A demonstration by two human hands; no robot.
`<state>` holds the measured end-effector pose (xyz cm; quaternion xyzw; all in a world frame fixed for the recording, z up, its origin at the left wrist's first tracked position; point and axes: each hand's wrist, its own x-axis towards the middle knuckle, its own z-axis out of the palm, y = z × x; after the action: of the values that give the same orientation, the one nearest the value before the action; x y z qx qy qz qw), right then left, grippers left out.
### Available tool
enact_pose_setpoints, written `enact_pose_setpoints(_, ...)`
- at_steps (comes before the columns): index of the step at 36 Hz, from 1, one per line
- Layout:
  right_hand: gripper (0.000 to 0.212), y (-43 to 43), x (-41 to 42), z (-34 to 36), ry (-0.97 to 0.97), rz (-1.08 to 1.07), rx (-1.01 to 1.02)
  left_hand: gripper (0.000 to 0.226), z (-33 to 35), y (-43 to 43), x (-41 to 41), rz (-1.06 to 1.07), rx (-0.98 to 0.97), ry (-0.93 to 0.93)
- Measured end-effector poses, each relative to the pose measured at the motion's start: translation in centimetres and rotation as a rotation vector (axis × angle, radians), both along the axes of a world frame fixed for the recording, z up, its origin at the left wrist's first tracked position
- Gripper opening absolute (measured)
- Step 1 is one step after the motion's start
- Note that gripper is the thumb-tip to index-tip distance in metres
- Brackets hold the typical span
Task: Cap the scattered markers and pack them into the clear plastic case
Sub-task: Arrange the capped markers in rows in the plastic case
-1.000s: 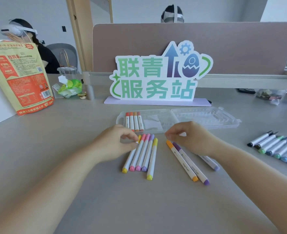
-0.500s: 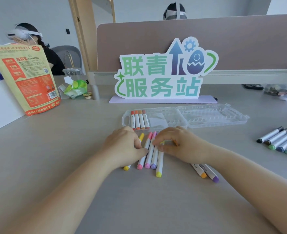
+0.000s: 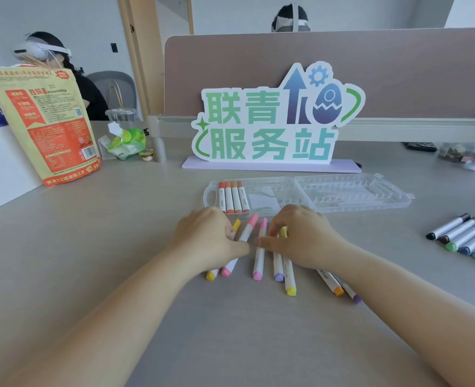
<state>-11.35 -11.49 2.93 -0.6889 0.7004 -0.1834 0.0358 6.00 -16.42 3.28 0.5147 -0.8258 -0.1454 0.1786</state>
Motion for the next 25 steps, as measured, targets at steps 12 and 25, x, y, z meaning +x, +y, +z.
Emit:
enact_pose_setpoints(12,0.029,0.4,1.0,0.9,0.147,-0.097,0.057,0.034,-0.1,-1.4,0.9,0.033,0.114,0.286)
enact_pose_setpoints(25,0.037,-0.4,-0.3,2.3,-0.237,-0.168,0.11,0.02,0.5,-3.1,0.6,0.11,0.257,0.544)
